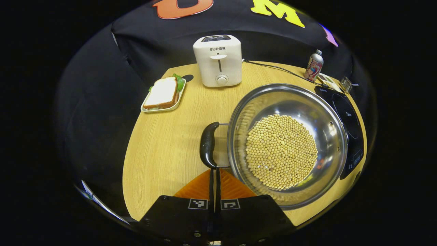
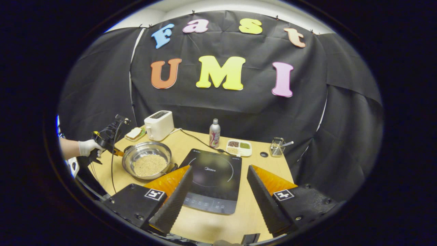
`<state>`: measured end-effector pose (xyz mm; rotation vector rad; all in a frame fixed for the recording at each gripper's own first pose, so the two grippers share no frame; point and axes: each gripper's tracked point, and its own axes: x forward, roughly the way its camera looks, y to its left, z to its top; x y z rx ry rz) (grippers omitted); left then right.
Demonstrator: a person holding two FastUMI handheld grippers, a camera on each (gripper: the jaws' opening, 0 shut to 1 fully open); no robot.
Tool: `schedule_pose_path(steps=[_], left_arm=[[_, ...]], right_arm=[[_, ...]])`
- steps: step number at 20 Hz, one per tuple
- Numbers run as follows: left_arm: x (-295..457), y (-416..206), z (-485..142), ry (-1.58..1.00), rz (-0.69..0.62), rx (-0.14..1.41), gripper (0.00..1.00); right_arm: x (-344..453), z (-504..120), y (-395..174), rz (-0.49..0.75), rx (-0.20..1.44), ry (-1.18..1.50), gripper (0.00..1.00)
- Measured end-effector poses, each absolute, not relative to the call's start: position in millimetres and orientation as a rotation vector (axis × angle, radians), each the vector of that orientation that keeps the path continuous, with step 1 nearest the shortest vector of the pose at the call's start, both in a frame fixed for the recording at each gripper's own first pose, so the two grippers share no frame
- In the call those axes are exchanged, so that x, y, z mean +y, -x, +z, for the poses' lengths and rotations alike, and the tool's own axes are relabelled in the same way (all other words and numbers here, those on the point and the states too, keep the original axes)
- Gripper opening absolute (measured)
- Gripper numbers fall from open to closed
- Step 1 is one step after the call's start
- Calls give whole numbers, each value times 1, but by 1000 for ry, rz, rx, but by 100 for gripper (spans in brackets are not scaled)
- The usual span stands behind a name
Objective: First push the handle of the pot to place it horizontally, then grasp the pot with both hands and set it on the induction cooktop.
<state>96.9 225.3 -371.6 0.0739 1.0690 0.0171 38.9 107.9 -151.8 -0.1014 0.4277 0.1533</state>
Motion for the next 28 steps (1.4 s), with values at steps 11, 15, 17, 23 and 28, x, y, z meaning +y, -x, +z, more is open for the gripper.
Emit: schedule_pose_path(steps=[11, 15, 17, 23, 28], left_arm=[[255, -83, -318, -109, 54, 871, 86], [245, -98, -312, -125, 50, 885, 98], [235, -111, -316, -122, 39, 898, 98], [231, -126, -340, -165, 68, 973, 98], [235, -139, -363, -191, 25, 1048, 98]], right_arm=[[208, -231, -88, 272, 674, -3, 100], [248, -265, -105, 309, 771, -13, 99], [264, -283, -119, 321, 807, 4, 96], [304, -339, -158, 344, 968, 1, 94], [316, -370, -165, 258, 1087, -28, 97]])
